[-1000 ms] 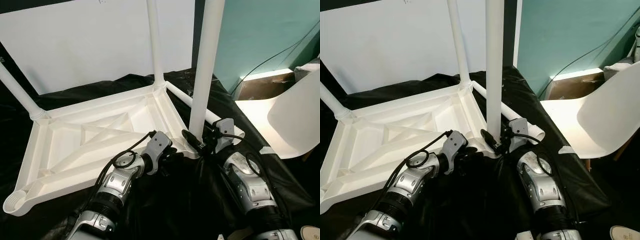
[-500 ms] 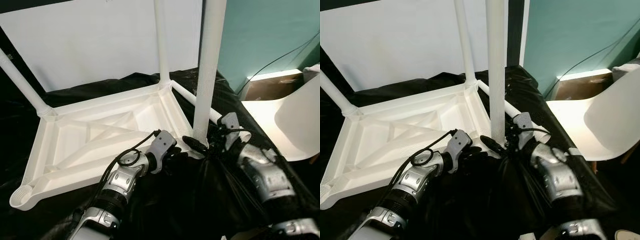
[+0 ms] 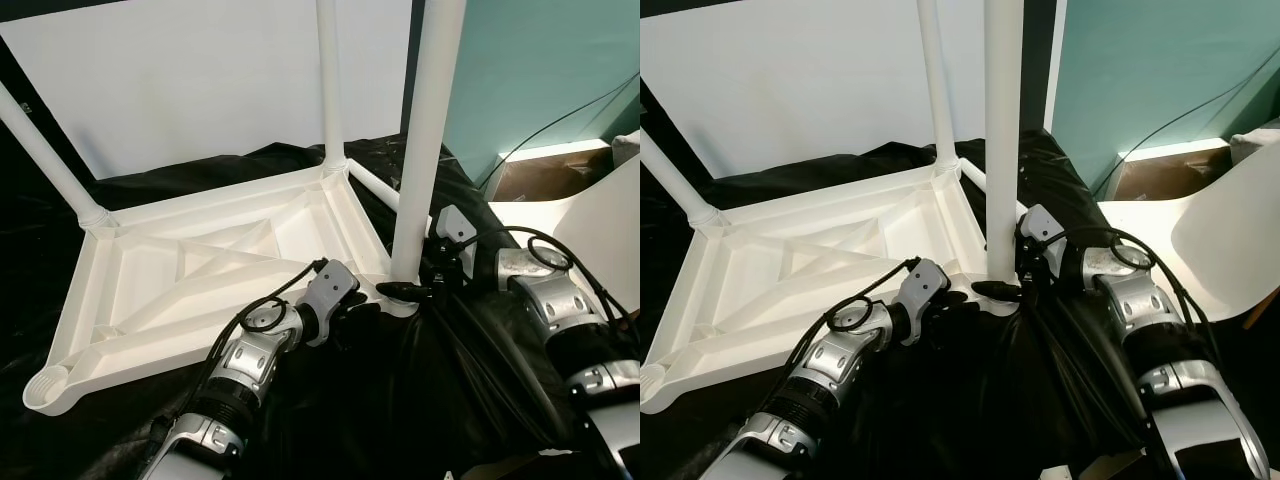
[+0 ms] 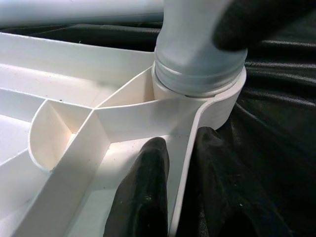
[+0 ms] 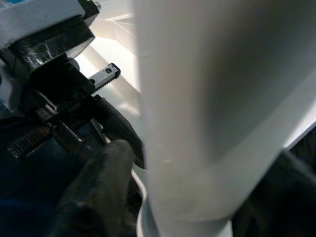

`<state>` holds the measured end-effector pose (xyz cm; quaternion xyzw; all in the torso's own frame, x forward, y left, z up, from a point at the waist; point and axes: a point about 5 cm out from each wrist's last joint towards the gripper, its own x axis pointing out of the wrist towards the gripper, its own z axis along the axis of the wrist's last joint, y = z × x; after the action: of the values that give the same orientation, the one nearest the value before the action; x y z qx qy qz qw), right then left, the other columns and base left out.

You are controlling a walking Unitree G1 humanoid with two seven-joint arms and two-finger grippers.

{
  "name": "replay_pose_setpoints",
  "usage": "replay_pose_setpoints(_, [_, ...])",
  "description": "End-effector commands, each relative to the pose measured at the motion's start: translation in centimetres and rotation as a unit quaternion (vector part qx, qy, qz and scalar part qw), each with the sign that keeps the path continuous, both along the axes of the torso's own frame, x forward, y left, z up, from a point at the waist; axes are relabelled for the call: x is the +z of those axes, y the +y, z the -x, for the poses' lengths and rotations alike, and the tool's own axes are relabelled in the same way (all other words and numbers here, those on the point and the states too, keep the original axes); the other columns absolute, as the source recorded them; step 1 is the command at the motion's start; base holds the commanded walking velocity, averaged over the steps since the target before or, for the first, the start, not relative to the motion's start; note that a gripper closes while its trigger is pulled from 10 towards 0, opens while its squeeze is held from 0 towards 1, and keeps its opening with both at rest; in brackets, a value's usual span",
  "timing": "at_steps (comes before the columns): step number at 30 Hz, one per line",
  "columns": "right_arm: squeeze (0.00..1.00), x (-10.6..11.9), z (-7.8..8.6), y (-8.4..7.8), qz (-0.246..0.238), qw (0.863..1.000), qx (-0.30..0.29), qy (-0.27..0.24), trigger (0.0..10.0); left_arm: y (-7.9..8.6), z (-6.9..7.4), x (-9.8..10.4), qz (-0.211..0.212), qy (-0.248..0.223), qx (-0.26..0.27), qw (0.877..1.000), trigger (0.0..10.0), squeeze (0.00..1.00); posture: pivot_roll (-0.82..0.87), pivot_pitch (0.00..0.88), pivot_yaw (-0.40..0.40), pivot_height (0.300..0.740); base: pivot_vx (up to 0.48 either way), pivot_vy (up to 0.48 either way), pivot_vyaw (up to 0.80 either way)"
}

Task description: Building children table

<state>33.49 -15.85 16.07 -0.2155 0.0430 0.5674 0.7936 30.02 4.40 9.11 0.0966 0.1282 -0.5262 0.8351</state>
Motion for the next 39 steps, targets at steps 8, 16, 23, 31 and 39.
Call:
replay_pose_setpoints(8, [0.0, -1.2, 0.3, 0.9, -0.001, 0.998, 0.048, 0.05, 0.0, 0.8, 1.5, -4.0, -0.051, 0.073, 0.035, 0.995, 10.0, 0.0, 0.08, 0.0, 0.04, 0.74, 0.0, 0.0, 0.0])
replay_pose_setpoints(16, [0.0, -3.2, 2.6, 3.4, -0.135, 0.988, -0.013, 0.074, 0.0, 0.7, 1.5, -4.1, -0.057, 0.077, 0.034, 0.995, 10.0, 0.0, 0.07, 0.0, 0.046, 0.74, 0.0, 0.0, 0.0])
replay_pose_setpoints(23, [0.0, -3.9, 3.7, 6.7, -0.295, 0.936, -0.169, 0.093, 0.0, 0.7, 1.7, -4.2, -0.059, 0.079, 0.031, 0.995, 10.0, 0.0, 0.06, 0.0, 0.048, 0.74, 0.0, 0.0, 0.0])
replay_pose_setpoints(31, [0.0, -3.2, 4.1, 7.6, -0.343, 0.92, -0.183, 0.051, 0.0, 0.6, 1.7, -4.2, -0.063, 0.081, 0.019, 0.995, 10.0, 0.0, 0.06, 0.0, 0.062, 0.74, 0.0, 0.0, 0.0])
replay_pose_setpoints(39, [1.0, -2.9, 4.9, 8.6, -0.298, 0.943, -0.129, 0.069, 10.0, 1.1, 1.4, -4.0, -0.062, 0.076, 0.03, 0.995, 10.0, 0.0, 0.07, 0.0, 0.043, 0.74, 0.0, 0.0, 0.0])
